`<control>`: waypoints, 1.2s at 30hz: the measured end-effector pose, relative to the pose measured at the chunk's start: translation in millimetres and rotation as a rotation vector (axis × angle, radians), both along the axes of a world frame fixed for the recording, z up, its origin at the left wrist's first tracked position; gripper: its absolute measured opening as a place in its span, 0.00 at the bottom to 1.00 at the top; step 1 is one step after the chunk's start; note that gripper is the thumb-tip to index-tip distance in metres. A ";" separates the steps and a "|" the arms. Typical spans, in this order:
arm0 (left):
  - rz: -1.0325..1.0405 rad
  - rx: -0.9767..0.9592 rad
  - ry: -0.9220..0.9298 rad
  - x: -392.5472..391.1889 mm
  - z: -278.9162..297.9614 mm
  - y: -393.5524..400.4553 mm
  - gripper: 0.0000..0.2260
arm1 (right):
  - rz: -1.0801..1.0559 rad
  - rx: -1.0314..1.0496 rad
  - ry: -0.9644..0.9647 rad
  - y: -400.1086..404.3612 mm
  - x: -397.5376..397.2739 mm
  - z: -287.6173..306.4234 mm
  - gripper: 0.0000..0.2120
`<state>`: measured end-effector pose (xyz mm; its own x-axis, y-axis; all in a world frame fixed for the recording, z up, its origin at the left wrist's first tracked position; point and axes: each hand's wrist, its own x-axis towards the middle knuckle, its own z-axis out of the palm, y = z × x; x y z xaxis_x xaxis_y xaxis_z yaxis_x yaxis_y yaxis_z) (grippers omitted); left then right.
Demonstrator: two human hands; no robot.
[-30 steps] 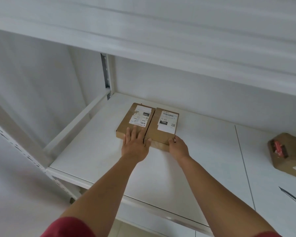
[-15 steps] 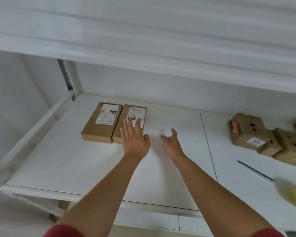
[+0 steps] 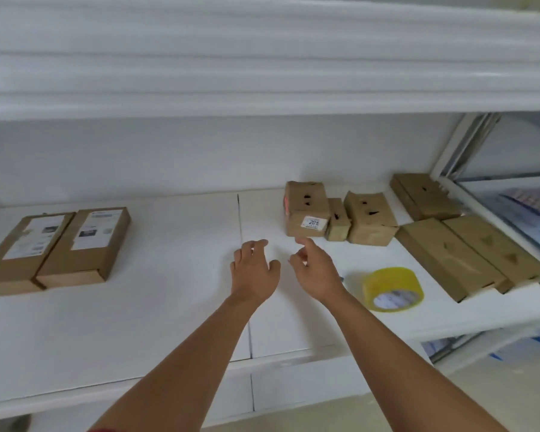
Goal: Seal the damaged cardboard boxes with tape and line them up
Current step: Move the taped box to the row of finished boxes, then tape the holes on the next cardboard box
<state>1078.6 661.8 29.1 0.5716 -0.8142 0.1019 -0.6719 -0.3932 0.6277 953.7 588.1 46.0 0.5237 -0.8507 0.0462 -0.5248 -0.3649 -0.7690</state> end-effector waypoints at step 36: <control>0.194 0.049 0.113 -40.4 1.1 -180.6 0.38 | -0.061 -0.308 0.307 -125.5 -108.5 26.7 0.08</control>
<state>1038.2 481.2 30.2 0.7232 -0.6906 -0.0085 -0.5072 -0.5394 0.6721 845.3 462.7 72.7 0.5017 -0.8514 0.1526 -0.7397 -0.5138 -0.4345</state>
